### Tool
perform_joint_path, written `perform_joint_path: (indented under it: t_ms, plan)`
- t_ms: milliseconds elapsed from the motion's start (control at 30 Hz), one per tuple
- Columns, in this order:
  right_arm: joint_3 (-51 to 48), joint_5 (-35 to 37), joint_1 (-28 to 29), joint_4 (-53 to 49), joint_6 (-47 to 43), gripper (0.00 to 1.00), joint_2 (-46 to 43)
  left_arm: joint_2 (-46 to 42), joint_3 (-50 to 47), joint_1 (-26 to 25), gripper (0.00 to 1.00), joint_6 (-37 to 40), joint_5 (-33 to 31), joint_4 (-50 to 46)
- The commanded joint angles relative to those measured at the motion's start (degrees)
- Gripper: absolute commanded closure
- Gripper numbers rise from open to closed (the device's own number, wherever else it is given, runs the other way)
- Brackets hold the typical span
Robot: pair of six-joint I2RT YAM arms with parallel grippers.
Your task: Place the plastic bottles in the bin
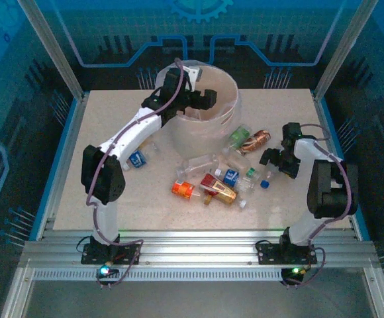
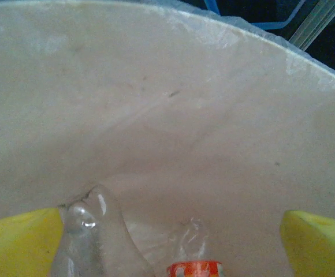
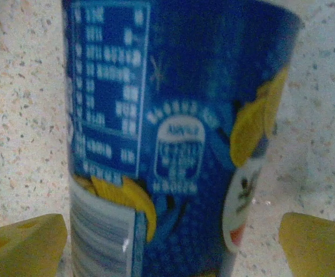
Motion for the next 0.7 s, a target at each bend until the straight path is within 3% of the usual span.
perform_joint_path:
  t_ms: [0,233,367,533,667]
  plan:
    - [1.9,0.7,-0.5,1.2,0.2,0.08,2.2,-5.8,-1.2,0.3,0.01,-0.2,-0.3,-0.8]
    - [2.4,1.0,0.1,1.7,-0.2,0.2,5.2,-11.7,-4.1,0.3,0.01,-2.6,1.3,-2.0]
    - [2.0,1.4,0.5,1.7,-0.6,0.33,5.6,-16.3,-7.6,0.3,0.01,-4.5,2.7,-0.5]
    - [1.3,2.4,0.9,1.4,-1.2,0.49,3.6,-21.7,-12.0,0.3,0.01,-6.7,3.6,2.1]
    - [1.2,3.3,1.0,0.2,-2.5,0.55,-0.4,-25.4,-15.0,0.3,0.01,-8.1,4.1,4.0]
